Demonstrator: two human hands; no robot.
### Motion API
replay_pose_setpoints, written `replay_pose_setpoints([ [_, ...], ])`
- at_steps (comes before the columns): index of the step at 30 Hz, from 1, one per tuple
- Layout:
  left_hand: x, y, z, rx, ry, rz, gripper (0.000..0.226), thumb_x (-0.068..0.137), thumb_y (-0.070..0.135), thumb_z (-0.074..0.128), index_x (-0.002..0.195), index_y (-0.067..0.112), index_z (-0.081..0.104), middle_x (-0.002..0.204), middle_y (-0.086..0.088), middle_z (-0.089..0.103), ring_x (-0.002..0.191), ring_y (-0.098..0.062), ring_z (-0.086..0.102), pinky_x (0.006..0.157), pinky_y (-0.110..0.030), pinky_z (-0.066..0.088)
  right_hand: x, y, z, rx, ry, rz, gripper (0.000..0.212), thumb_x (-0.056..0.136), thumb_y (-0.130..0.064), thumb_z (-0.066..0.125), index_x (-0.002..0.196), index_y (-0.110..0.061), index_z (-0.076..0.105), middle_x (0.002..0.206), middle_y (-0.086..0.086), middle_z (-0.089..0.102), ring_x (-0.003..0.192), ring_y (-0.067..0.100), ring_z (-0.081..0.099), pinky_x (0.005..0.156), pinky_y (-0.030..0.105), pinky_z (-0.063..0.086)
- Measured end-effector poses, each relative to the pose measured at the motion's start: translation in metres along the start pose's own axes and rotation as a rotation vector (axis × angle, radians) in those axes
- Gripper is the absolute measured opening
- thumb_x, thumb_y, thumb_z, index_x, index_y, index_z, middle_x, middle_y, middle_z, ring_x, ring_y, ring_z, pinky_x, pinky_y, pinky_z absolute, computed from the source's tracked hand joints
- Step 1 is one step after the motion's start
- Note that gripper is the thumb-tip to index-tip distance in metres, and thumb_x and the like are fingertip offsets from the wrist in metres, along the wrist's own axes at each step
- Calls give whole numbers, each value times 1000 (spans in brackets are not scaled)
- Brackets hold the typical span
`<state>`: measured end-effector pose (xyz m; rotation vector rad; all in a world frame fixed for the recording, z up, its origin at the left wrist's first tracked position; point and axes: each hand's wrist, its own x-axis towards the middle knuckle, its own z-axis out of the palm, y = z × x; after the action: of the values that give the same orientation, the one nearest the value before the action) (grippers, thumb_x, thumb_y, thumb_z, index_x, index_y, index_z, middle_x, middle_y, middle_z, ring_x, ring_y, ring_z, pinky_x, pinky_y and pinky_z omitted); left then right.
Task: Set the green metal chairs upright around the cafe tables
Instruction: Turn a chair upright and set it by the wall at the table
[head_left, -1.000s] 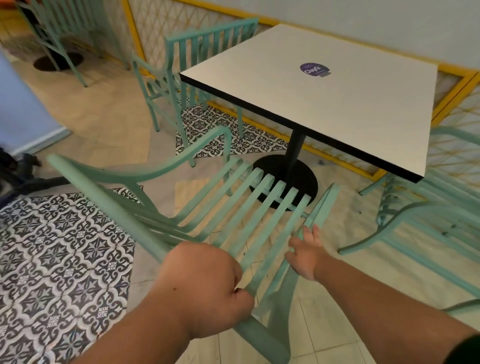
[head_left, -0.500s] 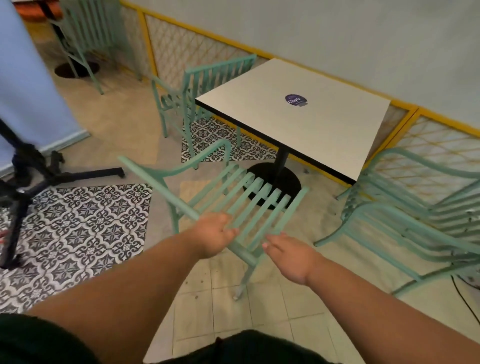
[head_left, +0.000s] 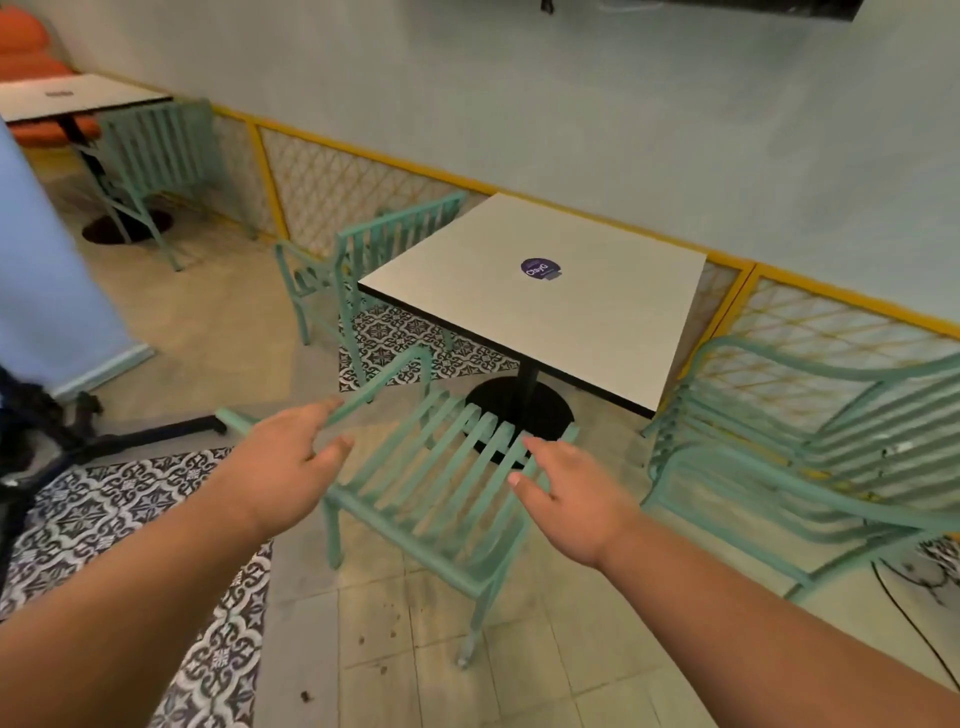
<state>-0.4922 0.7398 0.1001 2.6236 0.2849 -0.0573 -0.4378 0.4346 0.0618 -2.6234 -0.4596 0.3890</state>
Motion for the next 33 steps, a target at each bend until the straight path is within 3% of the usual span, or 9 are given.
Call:
replay_pose_setpoints([
  [7,-1,-1,-2,12,1,10,55,103,37,53,154,20,44,155,-8,50,143,-25,44,118,-39,32,7,1,-3,40,6,-4,66,104,-55,44,161,-25,30,160,3,41,150,21,33,123,40,28],
  [13,-14,-23,-17,-27,80,-96,58,104,40,50,158,25,37,161,-4,42,148,-22,36,121,-38,28,35,-38,-5,-30,-49,-111,69,103,-56,44,162,-24,28,163,2,37,148,22,36,122,39,29],
  [16,-22,-56,-24,-42,94,-154,60,103,42,50,159,26,35,161,-5,42,147,-23,37,121,-40,30,58,-72,10,-57,-84,-166,69,103,-55,46,162,-24,28,161,4,39,138,21,48,117,37,34],
  [21,-20,-129,-52,-23,128,-196,59,103,42,50,158,25,36,159,-4,44,146,-22,39,118,-41,32,100,-144,49,-71,-113,-220,67,103,-53,48,160,-20,32,156,9,44,131,25,53,114,37,37],
  [33,52,-308,-174,53,54,-234,60,105,42,46,160,23,31,163,-3,38,150,-21,33,119,-38,28,217,-320,126,-29,-95,-167,67,104,-54,43,161,-21,29,162,7,39,148,24,37,121,37,28],
])
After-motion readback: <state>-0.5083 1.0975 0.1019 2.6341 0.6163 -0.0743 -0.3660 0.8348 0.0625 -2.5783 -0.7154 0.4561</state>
